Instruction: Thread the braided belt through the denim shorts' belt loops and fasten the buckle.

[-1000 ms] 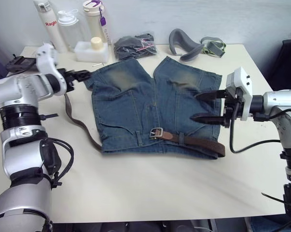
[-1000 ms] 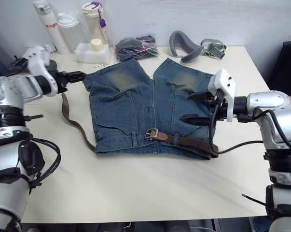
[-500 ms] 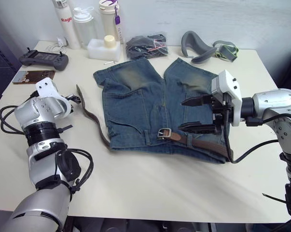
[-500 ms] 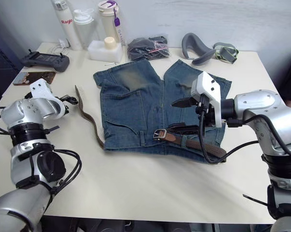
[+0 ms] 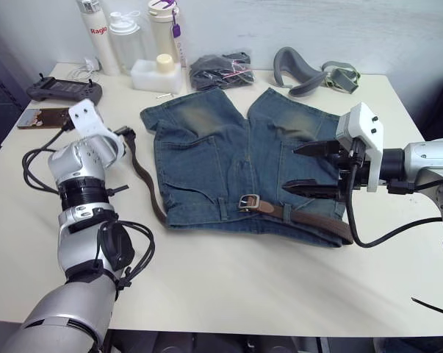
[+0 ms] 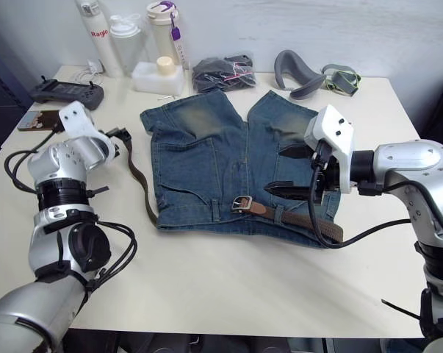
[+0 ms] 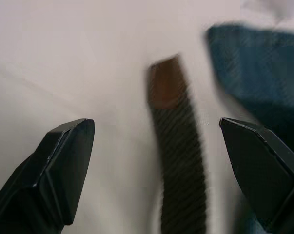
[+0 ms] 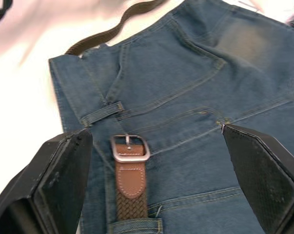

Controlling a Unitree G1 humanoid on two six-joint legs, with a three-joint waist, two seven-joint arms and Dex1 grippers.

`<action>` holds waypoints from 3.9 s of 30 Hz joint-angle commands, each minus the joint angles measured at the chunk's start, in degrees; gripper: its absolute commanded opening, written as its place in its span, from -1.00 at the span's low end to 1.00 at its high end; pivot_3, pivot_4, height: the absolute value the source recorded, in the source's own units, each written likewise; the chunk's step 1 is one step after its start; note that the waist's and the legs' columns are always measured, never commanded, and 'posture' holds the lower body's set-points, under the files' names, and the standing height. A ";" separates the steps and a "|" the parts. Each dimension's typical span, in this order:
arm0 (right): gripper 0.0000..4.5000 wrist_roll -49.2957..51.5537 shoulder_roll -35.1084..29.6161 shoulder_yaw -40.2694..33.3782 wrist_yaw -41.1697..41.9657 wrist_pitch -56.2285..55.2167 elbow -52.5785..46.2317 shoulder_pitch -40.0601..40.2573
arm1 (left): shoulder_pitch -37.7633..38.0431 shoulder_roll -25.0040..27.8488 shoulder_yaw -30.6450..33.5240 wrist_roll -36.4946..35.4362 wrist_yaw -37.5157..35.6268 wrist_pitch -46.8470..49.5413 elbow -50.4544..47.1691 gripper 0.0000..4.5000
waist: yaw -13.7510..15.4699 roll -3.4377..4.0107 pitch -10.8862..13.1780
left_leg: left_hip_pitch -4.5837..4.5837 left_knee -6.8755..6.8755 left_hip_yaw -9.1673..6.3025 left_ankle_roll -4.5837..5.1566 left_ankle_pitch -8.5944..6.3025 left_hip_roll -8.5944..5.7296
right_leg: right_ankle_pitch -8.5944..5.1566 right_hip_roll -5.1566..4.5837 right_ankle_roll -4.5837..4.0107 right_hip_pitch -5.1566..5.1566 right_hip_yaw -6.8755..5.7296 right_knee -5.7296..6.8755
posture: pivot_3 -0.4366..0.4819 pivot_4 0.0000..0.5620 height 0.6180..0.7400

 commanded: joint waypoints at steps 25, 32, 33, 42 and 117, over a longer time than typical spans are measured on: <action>1.00 -2.59 -4.74 -4.38 -1.65 -3.51 2.49 2.67 | 1.88 0.80 -14.61 4.14 -11.61 -22.25 -4.03 -0.99 | 0.35 -0.12 0.07 | 0.02 0.05 0.15 0.03 -0.01 0.02 | 0.04 0.02 0.02 -0.02 -0.02 -0.03 | -0.05 -0.47 1.00; 1.00 -18.23 -9.17 -1.31 -4.65 -22.08 6.74 7.02 | 2.44 2.37 -29.33 3.26 -46.57 -37.00 -10.84 -0.99 | 1.32 -0.11 0.06 | 0.03 0.03 0.82 0.07 -0.04 -0.09 | 0.04 0.01 0.01 0.05 -0.22 -0.22 | -0.05 -0.47 1.00; 1.00 -17.51 -8.64 -2.42 -4.62 -22.46 5.85 7.90 | 3.59 3.49 -32.67 5.25 -51.17 -41.76 -11.90 -0.99 | 1.06 -0.09 0.05 | 0.06 0.02 0.87 0.07 -0.04 -0.16 | 0.04 0.04 0.01 0.05 -0.22 -0.22 | -0.05 -0.47 1.00; 1.00 -26.55 -7.97 3.30 -8.04 -27.45 -9.34 9.14 | 1.85 5.08 -44.44 12.24 -70.41 -70.39 0.44 -0.99 | -0.29 0.04 0.06 | 0.15 0.09 1.35 0.07 -0.04 0.14 | 0.06 0.33 -0.07 -0.34 0.35 0.10 | -0.05 -0.47 1.00; -1.00 -58.51 15.71 14.77 -26.06 -72.05 7.48 5.35 | 33.71 -3.74 -12.05 -100.80 15.80 22.08 -30.31 0.97 | -3.04 -0.02 0.03 | 0.13 0.73 1.15 0.35 -0.21 0.25 | 0.11 -0.20 -0.03 -0.68 0.54 1.03 | -0.05 -0.47 1.00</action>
